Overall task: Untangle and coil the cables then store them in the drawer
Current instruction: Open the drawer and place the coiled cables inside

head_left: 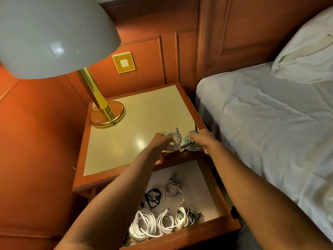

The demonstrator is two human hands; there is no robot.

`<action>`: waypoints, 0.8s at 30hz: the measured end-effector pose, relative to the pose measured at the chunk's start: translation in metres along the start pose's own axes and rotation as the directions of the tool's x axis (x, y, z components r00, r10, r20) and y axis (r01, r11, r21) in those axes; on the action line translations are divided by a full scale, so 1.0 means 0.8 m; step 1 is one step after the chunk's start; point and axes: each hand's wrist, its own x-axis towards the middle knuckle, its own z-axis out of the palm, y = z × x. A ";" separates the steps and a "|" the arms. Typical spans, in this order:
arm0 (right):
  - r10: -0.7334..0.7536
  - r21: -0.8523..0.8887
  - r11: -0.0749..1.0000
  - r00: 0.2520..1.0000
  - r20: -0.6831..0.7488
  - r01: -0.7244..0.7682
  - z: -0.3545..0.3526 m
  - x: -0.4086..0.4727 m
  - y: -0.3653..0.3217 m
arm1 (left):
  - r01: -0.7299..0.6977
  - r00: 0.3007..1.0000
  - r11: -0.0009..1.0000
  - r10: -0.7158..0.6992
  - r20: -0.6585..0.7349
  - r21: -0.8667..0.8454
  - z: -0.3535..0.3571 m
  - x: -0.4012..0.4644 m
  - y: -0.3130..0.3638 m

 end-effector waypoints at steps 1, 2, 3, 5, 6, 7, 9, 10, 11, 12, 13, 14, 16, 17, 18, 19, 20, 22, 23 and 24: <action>-0.005 0.019 1.000 1.000 -0.004 0.005 0.000 -0.006 -0.002 | -0.014 1.000 1.000 0.015 0.015 -0.018 0.001 -0.002 -0.002; -0.009 0.036 0.999 1.000 -0.006 0.009 0.000 -0.012 -0.005 | -0.026 0.999 0.999 0.027 0.026 -0.035 0.002 -0.004 -0.005; -0.015 0.060 0.998 1.000 -0.009 0.015 0.001 -0.012 -0.005 | -0.036 0.999 0.998 0.037 0.036 -0.049 0.002 -0.005 -0.007; -0.019 0.108 0.994 1.000 -0.003 0.019 0.001 -0.011 -0.006 | -0.060 0.997 0.995 0.063 0.047 -0.074 0.002 -0.009 -0.012; -0.016 0.135 0.991 1.000 0.006 0.015 0.000 -0.013 -0.008 | -0.070 0.996 0.994 0.075 0.053 -0.090 0.002 -0.009 -0.015; -0.017 0.169 0.985 1.000 0.011 0.015 0.001 -0.010 -0.008 | -0.077 0.995 0.991 0.084 0.063 -0.107 0.002 -0.010 -0.017; -0.019 0.188 0.982 1.000 0.016 0.015 0.002 -0.013 -0.011 | -0.071 0.992 0.986 0.085 0.091 -0.150 0.002 -0.011 -0.021; -0.017 0.178 0.984 1.000 0.018 0.014 0.003 -0.016 -0.012 | -0.065 0.991 0.984 0.083 0.105 -0.165 0.000 -0.010 -0.023; -0.018 0.168 0.986 1.000 0.018 0.015 0.005 -0.018 -0.012 | -0.063 0.990 0.983 0.083 0.117 -0.172 -0.001 -0.009 -0.024; -0.016 0.157 0.987 1.000 0.016 0.014 0.006 -0.019 -0.011 | -0.064 0.988 0.983 0.086 0.127 -0.174 -0.003 -0.009 -0.026; -0.019 0.151 0.988 1.000 0.007 0.018 0.008 -0.017 -0.009 | -0.067 0.987 0.982 0.092 0.134 -0.178 -0.004 -0.008 -0.027; -0.022 0.151 0.988 1.000 -0.009 0.023 0.008 -0.018 -0.009 | -0.072 0.985 0.981 0.099 0.144 -0.180 -0.005 -0.009 -0.027; -0.013 0.176 0.984 1.000 -0.014 0.015 0.010 -0.017 -0.009 | -0.075 0.984 0.981 0.102 0.146 -0.178 -0.006 -0.010 -0.028; -0.003 0.207 0.978 1.000 -0.011 0.005 0.011 -0.016 -0.009 | -0.062 0.987 0.982 0.087 0.136 -0.180 -0.006 -0.011 -0.029; 0.010 0.230 0.973 1.000 -0.012 -0.008 0.012 -0.015 -0.009 | -0.039 0.990 0.981 0.063 0.123 -0.189 -0.005 -0.009 -0.029; 0.010 0.242 0.970 1.000 -0.018 -0.005 0.012 -0.015 -0.011 | -0.012 0.993 0.979 0.035 0.109 -0.203 -0.005 -0.009 -0.030; 0.009 0.250 0.968 1.000 -0.019 -0.004 0.013 -0.015 -0.011 | 0.009 0.995 0.977 0.013 0.103 -0.214 -0.005 -0.009 -0.028; 0.002 0.240 0.971 1.000 -0.024 0.003 0.015 -0.011 -0.012 | 0.027 0.995 0.970 -0.002 0.101 -0.243 -0.006 -0.010 -0.025; -0.004 0.223 0.975 0.999 -0.041 0.013 0.016 -0.009 -0.011 | 0.027 0.995 0.964 -0.002 0.095 -0.263 -0.007 -0.010 -0.025; -0.009 0.214 0.977 0.998 -0.054 0.021 0.016 -0.007 -0.010 | 0.024 0.996 0.960 0.000 0.085 -0.280 -0.009 -0.012 -0.023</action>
